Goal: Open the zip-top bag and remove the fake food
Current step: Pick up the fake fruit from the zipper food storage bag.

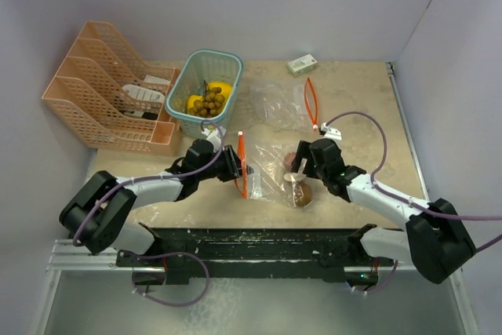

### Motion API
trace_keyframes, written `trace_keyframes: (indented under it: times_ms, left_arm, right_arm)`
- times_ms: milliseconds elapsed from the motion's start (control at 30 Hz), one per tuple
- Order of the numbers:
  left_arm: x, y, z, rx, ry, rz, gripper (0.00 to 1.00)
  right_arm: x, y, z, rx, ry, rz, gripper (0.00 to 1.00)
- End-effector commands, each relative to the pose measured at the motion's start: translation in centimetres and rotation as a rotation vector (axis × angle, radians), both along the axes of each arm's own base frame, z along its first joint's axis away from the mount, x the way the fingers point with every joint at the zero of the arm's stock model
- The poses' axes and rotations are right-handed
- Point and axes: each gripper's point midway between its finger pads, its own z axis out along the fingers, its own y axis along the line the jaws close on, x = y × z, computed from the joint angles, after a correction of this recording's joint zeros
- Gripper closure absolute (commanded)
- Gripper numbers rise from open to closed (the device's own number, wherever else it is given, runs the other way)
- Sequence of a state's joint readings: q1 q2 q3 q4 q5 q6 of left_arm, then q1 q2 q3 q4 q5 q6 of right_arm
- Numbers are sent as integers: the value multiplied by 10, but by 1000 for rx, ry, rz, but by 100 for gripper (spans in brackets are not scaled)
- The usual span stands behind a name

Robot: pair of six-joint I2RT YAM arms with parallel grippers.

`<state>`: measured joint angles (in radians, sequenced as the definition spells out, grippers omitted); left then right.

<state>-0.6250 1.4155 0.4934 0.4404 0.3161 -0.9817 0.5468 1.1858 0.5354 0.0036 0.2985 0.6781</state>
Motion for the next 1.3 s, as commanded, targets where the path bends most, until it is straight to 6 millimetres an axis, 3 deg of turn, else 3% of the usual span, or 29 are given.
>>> trace_keyframes:
  times_ms: [0, 67, 133, 300, 400, 567, 733, 833, 900, 1000, 1167, 1267]
  left_arm:
    - [2, -15, 6, -36, -44, -13, 66]
    - [1, -18, 1, -35, -35, -20, 66]
    - [1, -21, -1, -37, -31, -25, 66]
    - [2, -29, -4, -35, -28, -40, 66]
    - [2, -32, -5, -34, -27, -45, 66]
    - [3, -36, -6, -43, -28, -50, 66]
    - [1, -42, -10, -57, -16, -66, 65]
    - [1, -42, -12, -55, -17, -66, 65]
    - [1, -41, -13, -50, -16, -64, 64]
    - [2, -43, -15, -52, -13, -64, 63]
    - [2, -49, -13, -69, -10, -81, 62]
    - [1, -51, -12, -69, -13, -85, 62]
  right_arm:
    - [1, 11, -10, 80, -8, 24, 11]
    - [0, 14, -9, 89, -16, 39, 17]
    - [0, 15, -5, 102, -33, 50, 30]
    - [-3, 16, 13, 139, -87, 62, 80]
    - [-6, 13, 30, 141, -124, 70, 100]
    - [-5, 14, 69, 175, -220, 98, 100]
    - [-8, 45, 106, 296, -291, 226, 100]
    - [-10, 36, 118, 254, -324, 196, 100]
    - [-11, 23, 115, 207, -321, 152, 100]
    - [-18, 12, 93, 172, -255, 114, 100]
    - [-18, 15, 58, 146, -133, 89, 100]
    - [-13, 22, 45, 130, -80, 104, 92]
